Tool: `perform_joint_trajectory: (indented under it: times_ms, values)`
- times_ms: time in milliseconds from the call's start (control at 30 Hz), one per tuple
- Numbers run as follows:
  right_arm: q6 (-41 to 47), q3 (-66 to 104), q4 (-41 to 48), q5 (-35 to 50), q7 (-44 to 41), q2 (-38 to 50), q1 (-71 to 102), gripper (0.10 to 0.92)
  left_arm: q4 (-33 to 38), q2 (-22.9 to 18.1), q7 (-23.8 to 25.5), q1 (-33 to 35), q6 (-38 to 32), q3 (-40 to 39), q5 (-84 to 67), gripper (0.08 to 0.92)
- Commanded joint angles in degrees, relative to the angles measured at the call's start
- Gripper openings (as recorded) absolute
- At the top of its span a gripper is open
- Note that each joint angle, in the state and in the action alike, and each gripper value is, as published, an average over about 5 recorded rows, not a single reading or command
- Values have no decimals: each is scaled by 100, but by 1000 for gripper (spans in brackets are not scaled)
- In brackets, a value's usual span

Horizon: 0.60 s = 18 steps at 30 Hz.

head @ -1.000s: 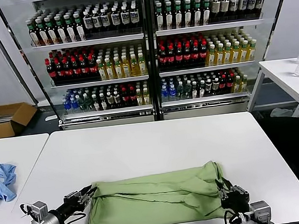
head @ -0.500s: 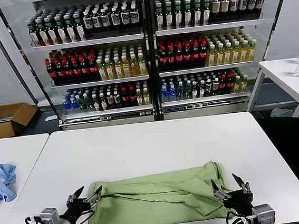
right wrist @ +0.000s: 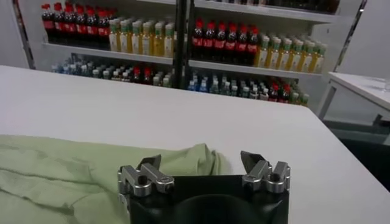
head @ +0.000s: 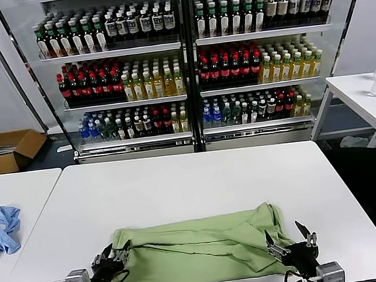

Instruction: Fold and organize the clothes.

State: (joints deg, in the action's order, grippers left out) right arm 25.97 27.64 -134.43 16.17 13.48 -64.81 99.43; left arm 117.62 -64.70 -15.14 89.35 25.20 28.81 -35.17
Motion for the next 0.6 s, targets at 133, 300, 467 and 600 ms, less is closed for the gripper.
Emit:
perform_joint_trajectory:
  times_ms: [133,300,467,600]
  values:
    - [-31,-17,1,-63,1,-12,25,823,-66,-153,-383,61,-3,-184,105,376]
    - [-34,-29,-23,-75,-1,-20,24,823,-87,-165,-325,81,-50,-255,174,229]
    - [-34,-29,-56,-87,-1,-15,20,823,302,-101,-216,39,-127,88,529,111]
    - [-38,-6,-78,-89,10,5,19,823,706,203,91,10,-50,1076,975,91]
